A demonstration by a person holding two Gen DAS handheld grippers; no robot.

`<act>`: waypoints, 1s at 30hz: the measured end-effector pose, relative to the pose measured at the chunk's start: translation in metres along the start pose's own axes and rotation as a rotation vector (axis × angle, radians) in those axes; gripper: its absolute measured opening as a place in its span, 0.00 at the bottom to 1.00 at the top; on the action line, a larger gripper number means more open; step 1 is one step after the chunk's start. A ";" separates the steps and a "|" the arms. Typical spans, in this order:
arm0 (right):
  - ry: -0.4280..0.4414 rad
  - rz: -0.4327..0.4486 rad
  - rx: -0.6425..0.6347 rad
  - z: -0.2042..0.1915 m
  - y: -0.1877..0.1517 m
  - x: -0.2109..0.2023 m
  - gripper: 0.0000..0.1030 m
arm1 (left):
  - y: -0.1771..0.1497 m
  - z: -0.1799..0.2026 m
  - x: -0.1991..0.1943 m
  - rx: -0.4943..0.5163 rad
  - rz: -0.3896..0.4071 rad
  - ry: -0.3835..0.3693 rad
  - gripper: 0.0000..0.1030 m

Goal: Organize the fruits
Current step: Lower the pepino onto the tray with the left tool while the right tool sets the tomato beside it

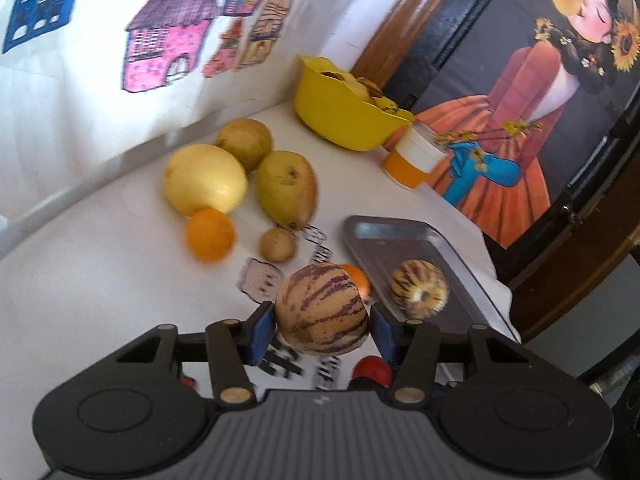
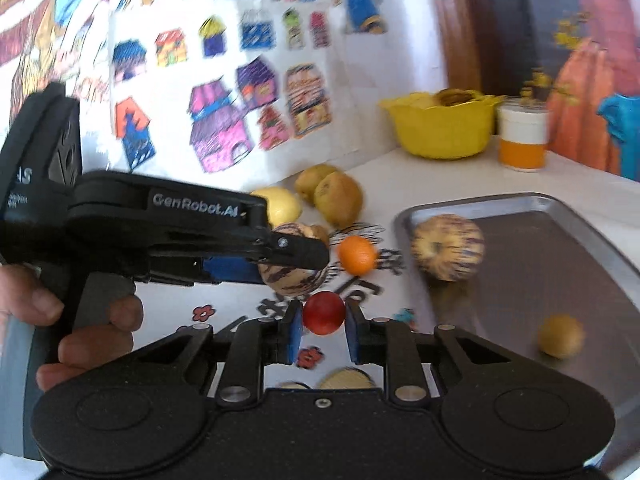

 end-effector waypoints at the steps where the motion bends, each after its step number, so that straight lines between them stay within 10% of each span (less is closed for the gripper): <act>1: -0.011 0.008 0.020 0.006 -0.002 -0.007 0.23 | -0.003 0.005 0.000 0.006 -0.003 -0.005 0.54; 13: -0.192 0.022 0.165 0.074 -0.039 -0.067 0.24 | -0.046 0.074 0.018 0.098 -0.074 -0.075 0.54; 30: -0.201 0.029 0.222 0.089 -0.060 -0.081 0.31 | -0.076 0.111 0.045 0.178 -0.123 -0.025 0.55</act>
Point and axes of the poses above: each gripper's, at about its wrist camera, not at the fingertips, and x roughly the way its jaws point, z to its right, y to its top, the point moved 4 cm from there along x, roughly the way its jaws point, and after that the axes turned 14 degrees about -x, right-handed, at the moved point
